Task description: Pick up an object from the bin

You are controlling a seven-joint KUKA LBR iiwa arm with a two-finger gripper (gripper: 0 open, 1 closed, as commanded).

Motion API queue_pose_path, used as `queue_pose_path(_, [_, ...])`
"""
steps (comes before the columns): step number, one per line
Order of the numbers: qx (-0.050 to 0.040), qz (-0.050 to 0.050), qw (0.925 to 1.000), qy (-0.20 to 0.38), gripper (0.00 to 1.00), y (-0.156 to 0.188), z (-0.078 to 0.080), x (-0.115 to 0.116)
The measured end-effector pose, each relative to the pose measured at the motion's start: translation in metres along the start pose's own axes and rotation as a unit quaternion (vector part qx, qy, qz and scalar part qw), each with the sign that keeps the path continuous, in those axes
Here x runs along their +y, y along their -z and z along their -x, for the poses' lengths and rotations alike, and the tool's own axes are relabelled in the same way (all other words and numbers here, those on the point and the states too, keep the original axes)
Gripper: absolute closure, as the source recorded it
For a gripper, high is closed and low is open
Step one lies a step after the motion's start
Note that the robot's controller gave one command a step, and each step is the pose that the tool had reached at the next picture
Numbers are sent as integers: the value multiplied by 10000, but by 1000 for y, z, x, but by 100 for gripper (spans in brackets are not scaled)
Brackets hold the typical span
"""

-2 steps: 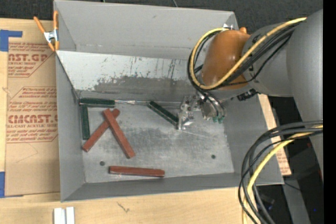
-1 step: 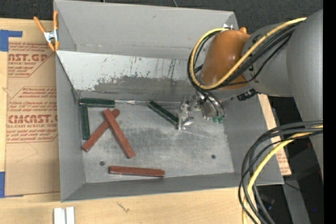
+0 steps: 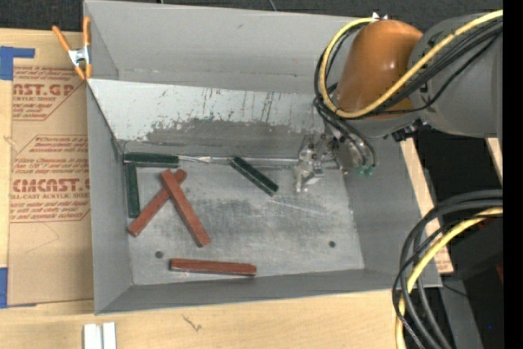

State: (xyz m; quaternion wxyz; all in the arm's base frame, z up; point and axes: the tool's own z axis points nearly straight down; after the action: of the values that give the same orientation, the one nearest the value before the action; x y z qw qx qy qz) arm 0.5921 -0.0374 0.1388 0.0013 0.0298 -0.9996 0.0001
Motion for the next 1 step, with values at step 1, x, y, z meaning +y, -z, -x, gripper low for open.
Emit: queue_pose_path(1, [-10,-1,10000,56,100,75,0,10])
